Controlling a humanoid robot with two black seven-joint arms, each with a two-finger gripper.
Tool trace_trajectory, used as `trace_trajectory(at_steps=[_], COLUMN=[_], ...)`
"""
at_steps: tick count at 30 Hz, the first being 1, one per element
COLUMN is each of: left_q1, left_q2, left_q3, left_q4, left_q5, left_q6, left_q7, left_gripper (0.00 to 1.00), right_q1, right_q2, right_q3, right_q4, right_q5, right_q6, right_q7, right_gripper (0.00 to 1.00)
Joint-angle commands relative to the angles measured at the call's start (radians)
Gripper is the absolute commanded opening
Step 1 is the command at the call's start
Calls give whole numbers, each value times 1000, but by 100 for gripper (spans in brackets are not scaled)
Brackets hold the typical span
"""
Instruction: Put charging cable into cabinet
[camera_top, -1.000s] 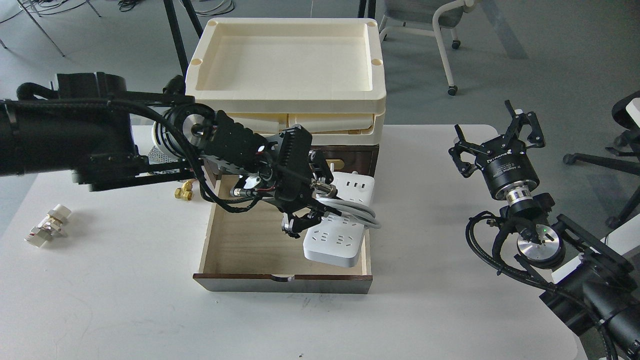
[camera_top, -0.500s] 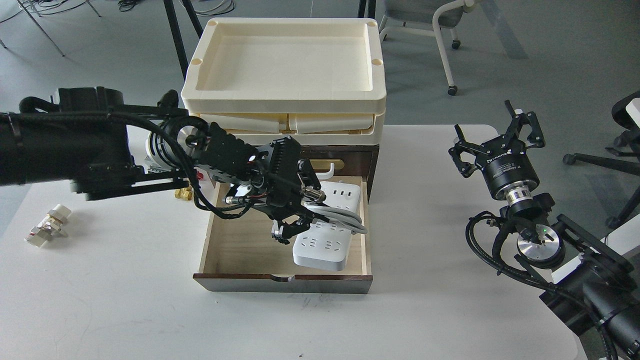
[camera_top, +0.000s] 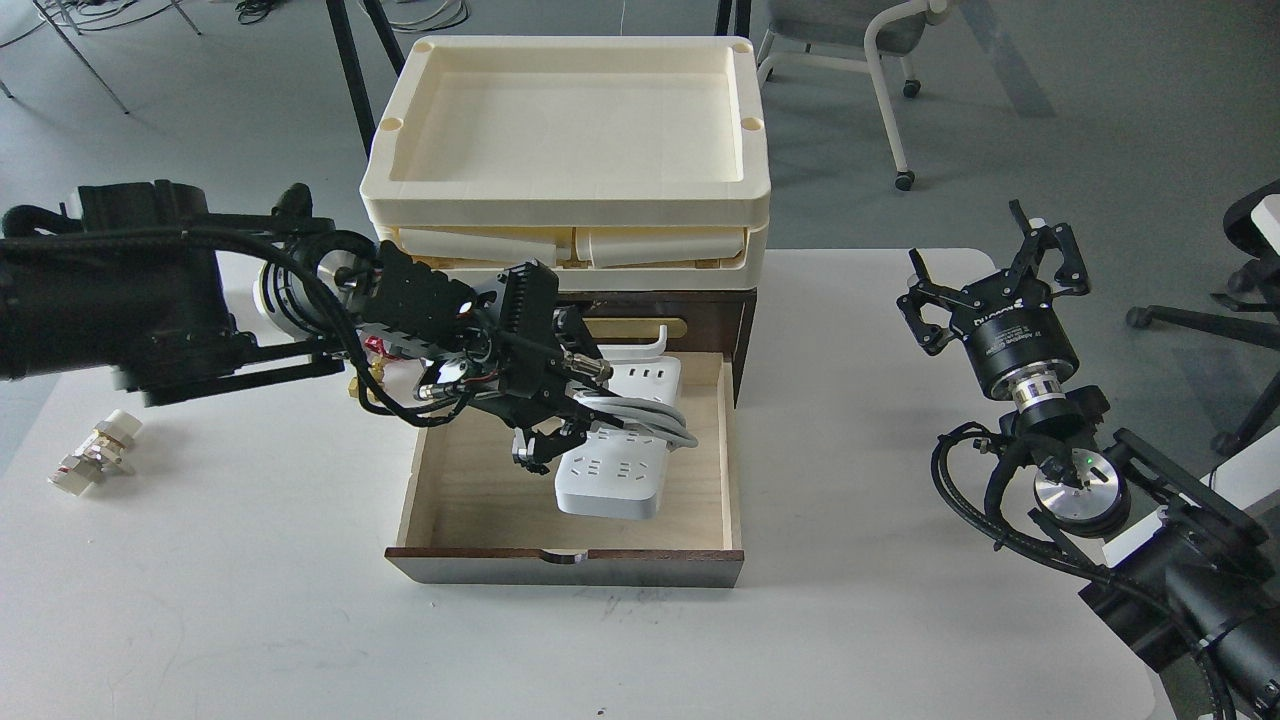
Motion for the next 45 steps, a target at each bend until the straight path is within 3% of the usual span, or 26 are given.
trace_trajectory(at_steps=[1, 13, 15, 18, 25, 31, 33, 39, 45], left_q1=[23, 83, 94, 94, 92, 72, 72, 75, 89], left_q2=[13, 13, 14, 29, 79, 216, 269, 425, 456], left_q3=[0, 0, 0, -2, -14, -57, -111, -197, -391], left_q4=[17, 96, 107, 107, 77, -123, -184, -304, -298], left_q5=[0, 0, 0, 0, 0, 0, 0, -8, -594], left_q6=[-1, -1, -1, -1, -1, -7, -8, 2, 1], left_q7=[0, 0, 0, 0, 0, 0, 0, 0, 0], left_gripper=[8, 14, 23, 46, 72, 88, 100, 100, 100], right_q1=[0, 0, 0, 0, 0, 0, 0, 0, 0], right_q2=[0, 0, 0, 0, 0, 0, 0, 0, 0], right_q3=[0, 0, 0, 0, 0, 0, 0, 0, 0], right_q4=[0, 0, 0, 0, 0, 0, 0, 0, 0], right_q5=[-1, -1, -1, 0, -1, 0, -1, -1, -15], right_q6=[0, 0, 0, 0, -2, 0, 0, 0, 0], right_q7=[0, 0, 0, 0, 0, 0, 0, -1, -1], right_gripper=[100, 100, 100, 100, 100, 100, 100, 100, 100])
